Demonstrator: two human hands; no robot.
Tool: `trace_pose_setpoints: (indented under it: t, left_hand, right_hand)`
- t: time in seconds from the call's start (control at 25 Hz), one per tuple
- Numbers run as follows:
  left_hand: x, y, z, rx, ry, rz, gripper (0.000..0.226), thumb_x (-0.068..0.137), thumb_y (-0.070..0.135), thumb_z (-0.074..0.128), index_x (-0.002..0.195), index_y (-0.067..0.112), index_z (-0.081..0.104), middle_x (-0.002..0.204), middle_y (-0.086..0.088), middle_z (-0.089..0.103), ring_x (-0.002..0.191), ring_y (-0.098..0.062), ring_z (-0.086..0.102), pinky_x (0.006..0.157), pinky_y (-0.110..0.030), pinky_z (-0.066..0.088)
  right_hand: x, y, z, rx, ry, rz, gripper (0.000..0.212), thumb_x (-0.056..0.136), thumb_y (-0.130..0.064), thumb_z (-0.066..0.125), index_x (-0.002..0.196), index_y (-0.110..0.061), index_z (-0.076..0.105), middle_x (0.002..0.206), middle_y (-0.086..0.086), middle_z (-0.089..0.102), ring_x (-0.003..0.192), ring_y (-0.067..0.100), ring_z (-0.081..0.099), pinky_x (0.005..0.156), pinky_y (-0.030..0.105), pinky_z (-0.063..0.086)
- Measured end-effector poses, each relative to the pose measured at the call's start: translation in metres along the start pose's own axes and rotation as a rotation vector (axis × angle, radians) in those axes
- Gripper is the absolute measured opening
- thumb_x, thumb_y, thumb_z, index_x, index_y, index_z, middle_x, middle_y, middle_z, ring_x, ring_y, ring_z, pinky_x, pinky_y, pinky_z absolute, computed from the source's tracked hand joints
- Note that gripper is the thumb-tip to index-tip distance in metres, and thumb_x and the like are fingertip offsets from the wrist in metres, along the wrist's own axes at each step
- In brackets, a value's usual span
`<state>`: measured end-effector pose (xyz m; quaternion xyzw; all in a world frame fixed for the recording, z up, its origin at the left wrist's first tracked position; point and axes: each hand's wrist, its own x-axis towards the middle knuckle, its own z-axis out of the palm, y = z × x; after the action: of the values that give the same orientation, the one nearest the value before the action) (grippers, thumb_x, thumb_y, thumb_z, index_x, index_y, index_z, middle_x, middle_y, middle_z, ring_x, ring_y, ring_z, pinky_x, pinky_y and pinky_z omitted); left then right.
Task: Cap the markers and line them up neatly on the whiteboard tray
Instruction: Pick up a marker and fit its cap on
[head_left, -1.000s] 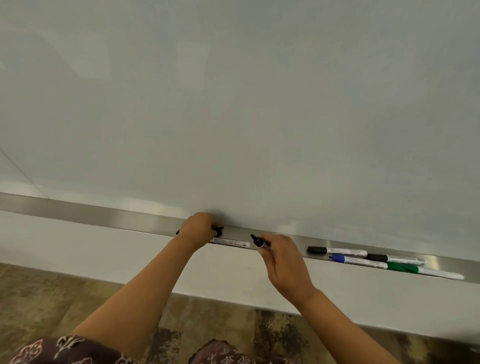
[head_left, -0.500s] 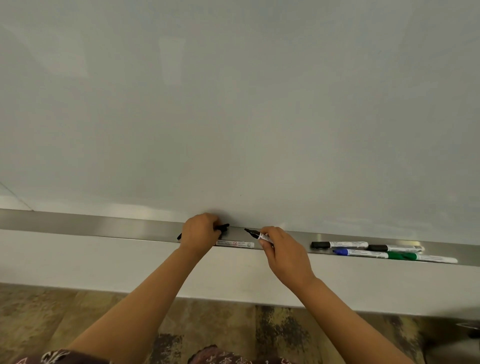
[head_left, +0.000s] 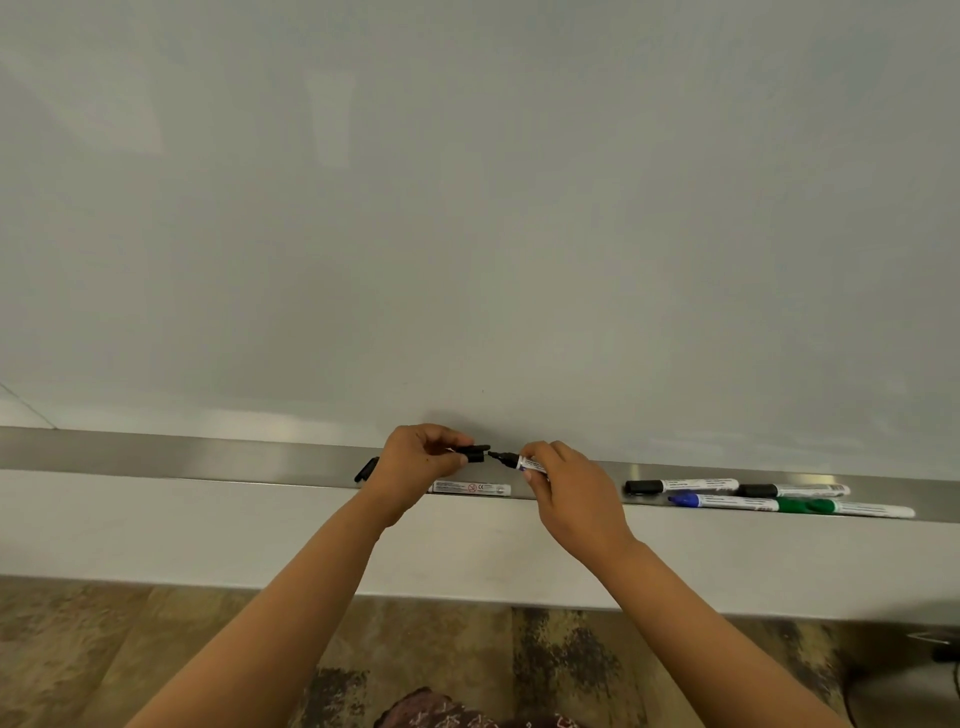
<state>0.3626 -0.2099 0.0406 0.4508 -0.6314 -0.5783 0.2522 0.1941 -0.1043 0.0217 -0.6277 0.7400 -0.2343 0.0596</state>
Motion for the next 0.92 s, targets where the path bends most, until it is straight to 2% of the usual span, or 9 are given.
trace_pose_setpoints:
  t: [0.24,0.32,0.44,0.52,0.6,0.68,0.8,0.92]
  left_hand:
    - [-0.001,0.008,0.008,-0.029,-0.058,0.008,0.021,0.078,-0.004,0.067,0.099,0.001,0.069,0.078,-0.002,0.068,0.07,-0.01,0.063,0.058,-0.003,0.05]
    - [-0.002,0.013,0.009,-0.082,-0.077,-0.005,0.019,0.076,-0.003,0.069,0.094,0.002,0.07,0.077,-0.005,0.068,0.068,-0.013,0.064,0.058,-0.007,0.052]
    - [-0.003,0.02,0.012,-0.117,-0.121,-0.051,0.014,0.073,0.001,0.073,0.087,0.004,0.071,0.075,-0.01,0.069,0.062,-0.014,0.067,0.058,-0.014,0.055]
    - [-0.005,0.022,0.016,-0.071,-0.153,-0.08,0.014,0.072,0.005,0.074,0.086,0.004,0.072,0.076,-0.011,0.071,0.062,-0.012,0.067,0.06,-0.016,0.057]
    - [-0.006,0.023,0.02,-0.078,-0.193,-0.104,0.015,0.075,0.009,0.072,0.089,0.002,0.073,0.081,-0.014,0.072,0.065,-0.012,0.068,0.061,-0.017,0.057]
    - [-0.006,0.023,0.021,-0.13,-0.226,-0.125,0.019,0.08,0.012,0.068,0.092,-0.003,0.071,0.087,-0.02,0.071,0.07,-0.017,0.069,0.063,-0.02,0.059]
    - [-0.005,0.023,0.019,-0.123,-0.217,-0.12,0.023,0.083,0.017,0.065,0.095,-0.003,0.07,0.088,-0.018,0.072,0.076,-0.022,0.069,0.069,-0.023,0.06]
    - [-0.001,0.018,0.014,-0.028,-0.111,-0.071,0.016,0.084,0.015,0.063,0.093,0.003,0.07,0.08,-0.008,0.071,0.072,-0.017,0.066,0.063,-0.02,0.057]
  right_hand:
    - [0.005,-0.004,-0.001,-0.032,-0.058,-0.065,0.022,0.095,-0.024,0.043,0.115,-0.022,0.053,0.107,0.001,0.063,0.09,0.024,0.057,0.074,0.035,0.04]
    - [0.006,-0.007,-0.003,-0.064,-0.049,-0.079,0.024,0.095,-0.033,0.041,0.112,-0.022,0.053,0.104,-0.001,0.064,0.091,0.023,0.057,0.077,0.035,0.038]
    - [0.008,-0.013,-0.006,-0.162,-0.013,-0.012,0.052,0.079,-0.072,0.038,0.082,-0.023,0.054,0.078,-0.006,0.058,0.076,0.017,0.05,0.075,0.036,0.034]
    - [0.012,-0.017,-0.01,-0.203,0.007,0.056,0.065,0.062,-0.087,0.034,0.059,-0.023,0.045,0.059,-0.01,0.047,0.064,0.015,0.043,0.073,0.036,0.033]
    - [0.016,-0.02,-0.013,-0.19,0.026,0.084,0.066,0.06,-0.085,0.04,0.046,-0.02,0.039,0.044,-0.009,0.04,0.052,0.016,0.043,0.069,0.034,0.034]
    - [0.017,-0.022,-0.014,-0.166,0.035,0.092,0.064,0.064,-0.077,0.045,0.042,-0.018,0.04,0.038,-0.006,0.038,0.044,0.018,0.042,0.06,0.028,0.032]
    - [0.015,-0.019,-0.015,-0.153,0.058,0.08,0.062,0.059,-0.076,0.033,0.04,-0.018,0.039,0.035,-0.005,0.034,0.039,0.018,0.038,0.043,0.019,0.016]
    - [0.017,-0.009,-0.014,-0.131,0.051,0.102,0.062,0.058,-0.075,0.028,0.041,-0.017,0.042,0.034,-0.006,0.029,0.04,0.018,0.038,0.042,0.018,0.012]
